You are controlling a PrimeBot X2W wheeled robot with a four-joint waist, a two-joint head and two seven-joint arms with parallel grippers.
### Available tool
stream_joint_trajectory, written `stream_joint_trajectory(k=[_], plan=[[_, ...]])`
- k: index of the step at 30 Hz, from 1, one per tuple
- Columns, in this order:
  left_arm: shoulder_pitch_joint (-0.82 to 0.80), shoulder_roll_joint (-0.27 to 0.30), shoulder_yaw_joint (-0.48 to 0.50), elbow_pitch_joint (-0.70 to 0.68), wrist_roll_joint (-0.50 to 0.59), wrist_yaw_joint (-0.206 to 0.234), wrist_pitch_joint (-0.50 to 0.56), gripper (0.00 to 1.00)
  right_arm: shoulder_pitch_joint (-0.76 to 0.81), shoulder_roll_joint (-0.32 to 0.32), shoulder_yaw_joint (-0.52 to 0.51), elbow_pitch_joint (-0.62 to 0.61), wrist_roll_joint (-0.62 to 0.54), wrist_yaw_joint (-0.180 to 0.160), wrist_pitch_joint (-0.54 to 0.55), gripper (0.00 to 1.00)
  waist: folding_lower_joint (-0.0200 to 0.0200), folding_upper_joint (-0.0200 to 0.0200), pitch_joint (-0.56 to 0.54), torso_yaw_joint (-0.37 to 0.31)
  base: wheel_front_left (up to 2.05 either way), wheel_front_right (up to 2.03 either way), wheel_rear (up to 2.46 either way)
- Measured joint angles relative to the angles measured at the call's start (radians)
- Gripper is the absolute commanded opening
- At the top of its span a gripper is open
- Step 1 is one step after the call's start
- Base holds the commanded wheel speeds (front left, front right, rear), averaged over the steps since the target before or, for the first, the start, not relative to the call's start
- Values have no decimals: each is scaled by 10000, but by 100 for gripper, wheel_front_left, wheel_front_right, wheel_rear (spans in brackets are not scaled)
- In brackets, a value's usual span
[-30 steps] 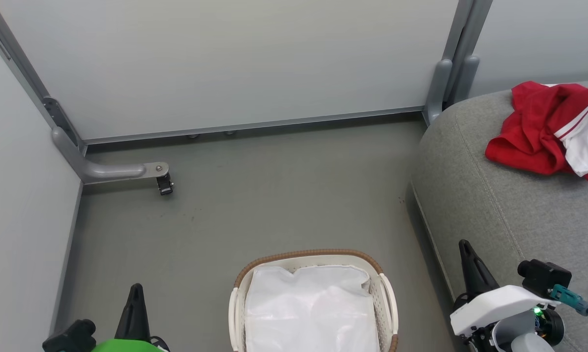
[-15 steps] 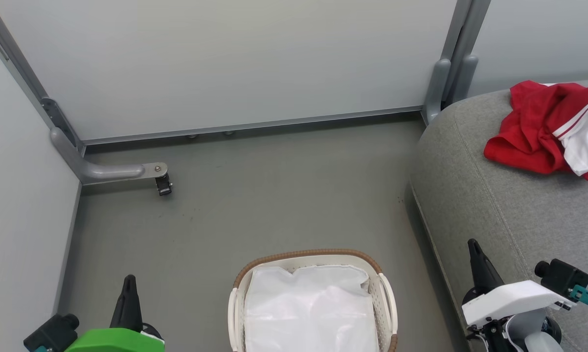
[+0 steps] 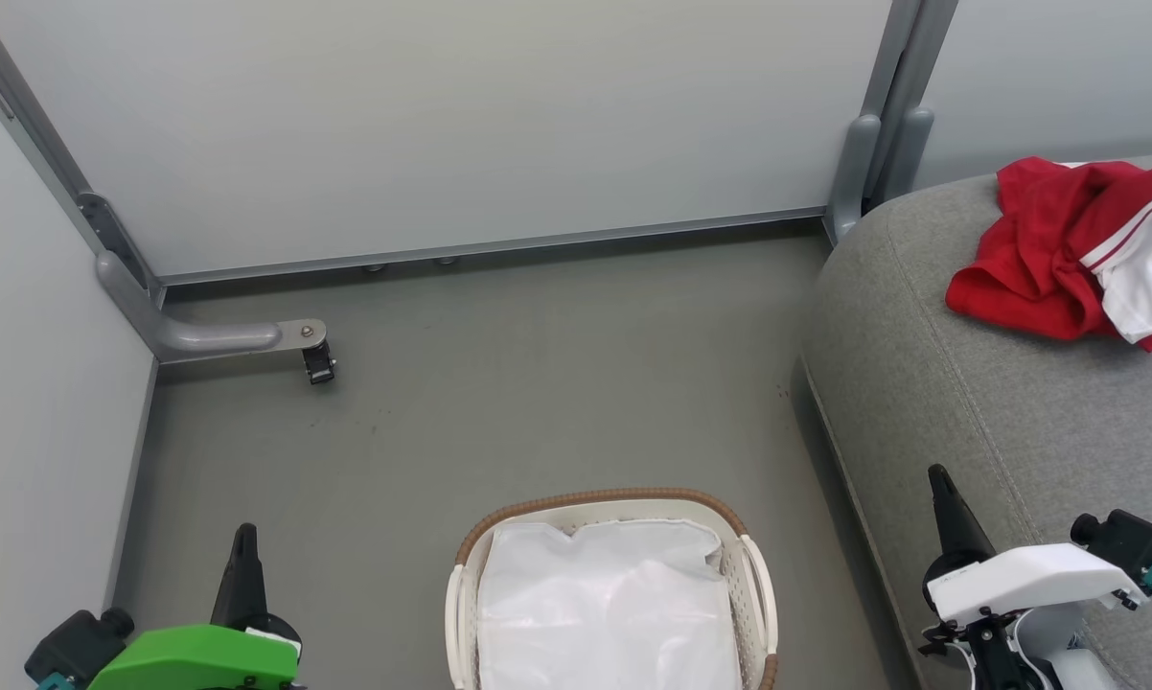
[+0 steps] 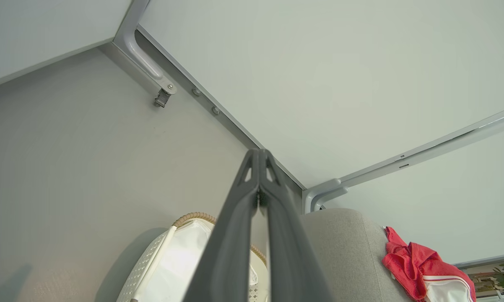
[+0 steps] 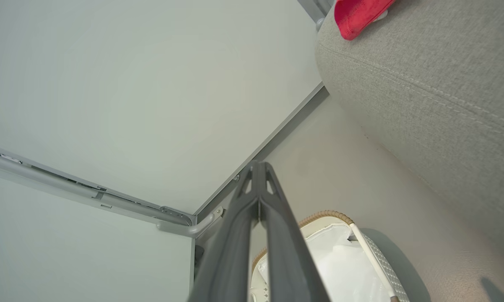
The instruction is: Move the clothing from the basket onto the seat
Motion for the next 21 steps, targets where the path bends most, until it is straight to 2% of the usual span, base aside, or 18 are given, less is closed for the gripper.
stream_joint_trajectory(k=[21], plan=[[-379,0,276,-61,-2194,-56,585,0,-88,-10,-328,-150,2249,-2,583,0,0,0,1,-49,0,0,0]])
